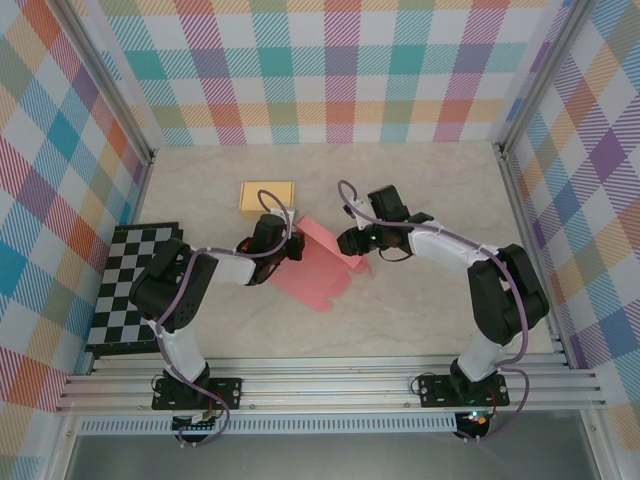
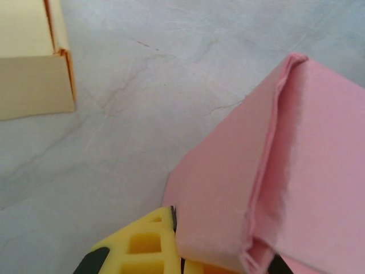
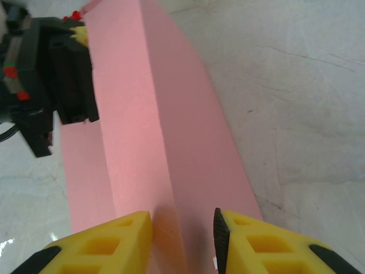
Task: Fold the paper box
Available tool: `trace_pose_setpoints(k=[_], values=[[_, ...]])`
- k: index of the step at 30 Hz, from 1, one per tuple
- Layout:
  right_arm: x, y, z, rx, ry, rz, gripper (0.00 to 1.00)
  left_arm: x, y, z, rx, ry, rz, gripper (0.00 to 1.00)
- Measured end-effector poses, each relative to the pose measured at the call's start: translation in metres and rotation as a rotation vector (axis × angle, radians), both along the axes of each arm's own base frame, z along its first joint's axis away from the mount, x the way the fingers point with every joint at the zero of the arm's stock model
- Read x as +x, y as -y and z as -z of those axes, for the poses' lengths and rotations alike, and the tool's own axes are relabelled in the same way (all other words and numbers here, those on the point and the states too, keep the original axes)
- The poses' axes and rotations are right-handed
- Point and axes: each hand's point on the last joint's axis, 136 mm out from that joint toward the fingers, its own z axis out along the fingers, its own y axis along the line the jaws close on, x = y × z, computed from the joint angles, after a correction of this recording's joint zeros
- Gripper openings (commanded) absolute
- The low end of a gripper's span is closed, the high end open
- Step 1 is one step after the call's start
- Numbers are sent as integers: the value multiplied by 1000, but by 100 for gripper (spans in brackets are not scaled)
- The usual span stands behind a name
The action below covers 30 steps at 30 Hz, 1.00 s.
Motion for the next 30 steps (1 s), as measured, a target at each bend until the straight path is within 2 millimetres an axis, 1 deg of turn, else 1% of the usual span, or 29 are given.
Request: trace_pose_setpoints(k=[4,9,12,14,15,18,19,21,23,26,28,30], values=[[2,1,-2,-10,-14,11,40,-9,-3,0,40,-20,-15,0],[6,-6,-3,-11,-42,-12,40,-17,-5,-1,71,-43,0,0],[6,-9,-1,-11,-56,-34,40,-22,-8,-1,91,-49,10,0],[4,-10,-1,-10,-63,-46,40,-29,-11,-1,101,-53,16,0],[4,-11,0,-10,-67,-52,39,-32,-13,-1,105,-54,19,2],[2,-12,1,-12,-71,-74,38,-44,-18,-1,121,-56,31,11],[2,-13,2,-13,-73,-82,38,-46,-19,0,126,-55,32,16],[2,-14,2,-16,-69,-99,37,-48,-20,2,142,-56,38,32],[2,-14,4,-22,-65,-112,37,-52,-20,4,149,-60,45,44],[1,-15,5,-26,-60,-131,37,-60,-23,3,161,-50,53,50],[0,-15,4,-32,-52,-148,37,-67,-27,-4,156,-25,54,54],[0,-15,3,-38,-43,-162,37,-72,-33,-14,156,13,50,59]])
